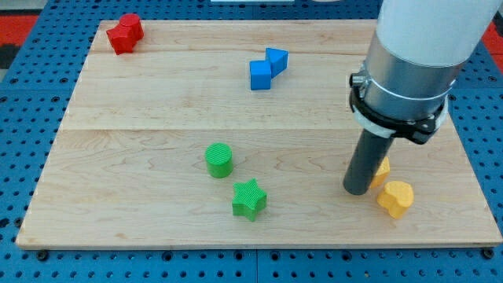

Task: Slightly move yellow hexagon towards top of yellow heart

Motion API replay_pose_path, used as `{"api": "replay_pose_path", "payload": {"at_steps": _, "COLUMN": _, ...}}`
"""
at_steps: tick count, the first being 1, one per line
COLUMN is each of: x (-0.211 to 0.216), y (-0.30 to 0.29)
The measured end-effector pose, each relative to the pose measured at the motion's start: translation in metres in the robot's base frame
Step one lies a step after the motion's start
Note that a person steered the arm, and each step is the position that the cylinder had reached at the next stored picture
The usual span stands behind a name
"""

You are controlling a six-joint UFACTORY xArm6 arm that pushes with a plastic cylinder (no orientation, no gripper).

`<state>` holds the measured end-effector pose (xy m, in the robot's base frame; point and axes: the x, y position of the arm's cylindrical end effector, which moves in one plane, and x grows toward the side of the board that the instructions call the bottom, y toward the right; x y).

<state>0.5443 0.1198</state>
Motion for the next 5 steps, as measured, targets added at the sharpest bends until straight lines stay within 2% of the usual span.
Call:
{"api": "replay_pose_path", "payload": {"at_steps": 1, "x": -0.017, "y": -0.009}}
{"api": "replay_pose_path", "payload": {"at_steps": 2, "x": -0.028, "y": 0.009}}
{"api": "replay_pose_path", "payload": {"at_steps": 4, "x": -0.028, "y": 0.011}}
{"api": "replay_pose_path", "payload": {"at_steps": 5, "x": -0.002, "y": 0.005}}
